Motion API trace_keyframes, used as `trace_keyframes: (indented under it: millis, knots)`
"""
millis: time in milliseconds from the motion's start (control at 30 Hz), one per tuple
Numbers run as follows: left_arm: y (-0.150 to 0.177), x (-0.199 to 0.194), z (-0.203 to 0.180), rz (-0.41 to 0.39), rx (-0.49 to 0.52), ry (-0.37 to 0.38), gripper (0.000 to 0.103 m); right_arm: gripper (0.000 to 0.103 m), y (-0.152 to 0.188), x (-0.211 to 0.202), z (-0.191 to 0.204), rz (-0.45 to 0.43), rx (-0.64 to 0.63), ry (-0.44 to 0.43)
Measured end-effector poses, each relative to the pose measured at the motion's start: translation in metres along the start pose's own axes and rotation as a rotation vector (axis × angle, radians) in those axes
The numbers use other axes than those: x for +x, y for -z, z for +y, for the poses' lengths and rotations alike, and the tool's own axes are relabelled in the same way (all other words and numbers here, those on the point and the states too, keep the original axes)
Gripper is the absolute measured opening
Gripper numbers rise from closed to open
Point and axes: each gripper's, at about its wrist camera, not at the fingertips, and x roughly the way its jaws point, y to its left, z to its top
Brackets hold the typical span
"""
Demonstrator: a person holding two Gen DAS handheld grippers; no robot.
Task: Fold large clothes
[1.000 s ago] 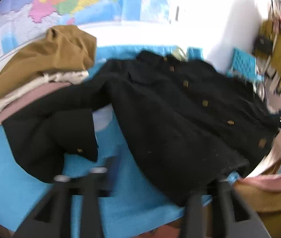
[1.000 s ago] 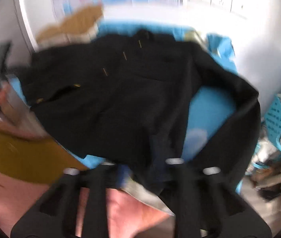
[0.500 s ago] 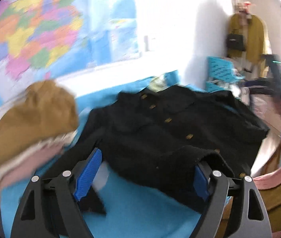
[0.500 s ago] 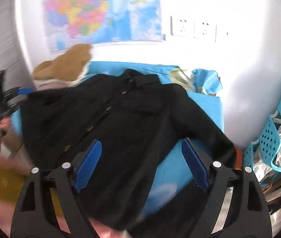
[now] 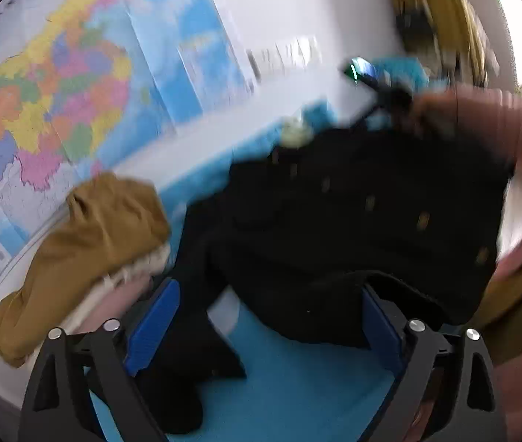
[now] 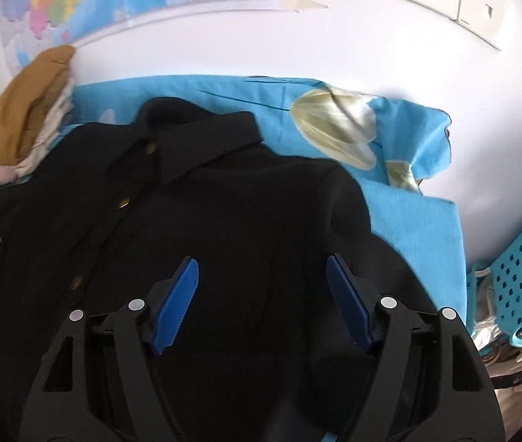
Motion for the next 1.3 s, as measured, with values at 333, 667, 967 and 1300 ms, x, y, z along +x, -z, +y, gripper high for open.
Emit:
trace_keyframes:
  millis: [333,667,967,1300]
  knots:
    - [-0.008,-0.039,0.079,-0.399,-0.264,0.347,0.097,0.074,-0.034,0.025,0.004,-0.026,-0.017,0.039]
    - [-0.096,0.071,0.072,-0.171,-0.208,0.174,0.097,0.072,-0.076,0.05,0.014,-0.016,0.135,-0.2]
    - [-0.181,0.25,0.084,0.072,-0.289,0.132,0.091,0.075,-0.116,0.096,0.026,0.112,0.216,-0.136]
    - [-0.196,0.353,0.109,0.251,-0.47,0.13,0.054,0.005,-0.123,0.101,0.017,0.085,0.187,-0.147]
